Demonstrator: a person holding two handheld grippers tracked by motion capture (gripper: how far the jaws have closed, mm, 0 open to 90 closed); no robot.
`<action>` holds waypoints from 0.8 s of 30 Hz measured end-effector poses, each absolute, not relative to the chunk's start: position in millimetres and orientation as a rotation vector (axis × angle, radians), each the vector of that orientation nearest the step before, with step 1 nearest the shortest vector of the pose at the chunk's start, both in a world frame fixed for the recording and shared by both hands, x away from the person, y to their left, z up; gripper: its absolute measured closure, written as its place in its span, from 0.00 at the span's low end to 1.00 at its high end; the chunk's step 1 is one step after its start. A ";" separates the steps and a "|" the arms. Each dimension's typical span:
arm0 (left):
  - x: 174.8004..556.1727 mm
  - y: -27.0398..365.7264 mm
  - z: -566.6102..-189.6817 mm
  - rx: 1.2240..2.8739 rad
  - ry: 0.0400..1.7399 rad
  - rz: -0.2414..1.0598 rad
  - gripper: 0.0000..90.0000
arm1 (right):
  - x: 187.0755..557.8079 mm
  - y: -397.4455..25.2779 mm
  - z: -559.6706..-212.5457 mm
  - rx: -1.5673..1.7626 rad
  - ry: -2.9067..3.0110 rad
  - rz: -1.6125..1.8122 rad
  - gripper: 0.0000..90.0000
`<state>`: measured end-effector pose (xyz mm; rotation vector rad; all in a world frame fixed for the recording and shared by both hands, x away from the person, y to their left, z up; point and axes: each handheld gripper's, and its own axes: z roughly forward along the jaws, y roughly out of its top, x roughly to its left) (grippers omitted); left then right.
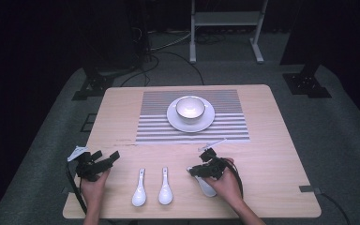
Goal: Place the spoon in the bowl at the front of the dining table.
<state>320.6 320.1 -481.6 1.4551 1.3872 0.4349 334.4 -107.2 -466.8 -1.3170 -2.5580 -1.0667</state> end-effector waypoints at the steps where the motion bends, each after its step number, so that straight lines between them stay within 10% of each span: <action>1: 320.5 320.2 -481.6 1.454 1.387 0.434 0.04 | 334.6 -106.9 -465.9 -1.307 -2.576 -1.047 0.86; 24: 320.7 319.9 -481.6 1.457 1.387 0.436 0.04 | 335.9 -144.2 -439.3 -1.256 -2.249 -1.307 0.94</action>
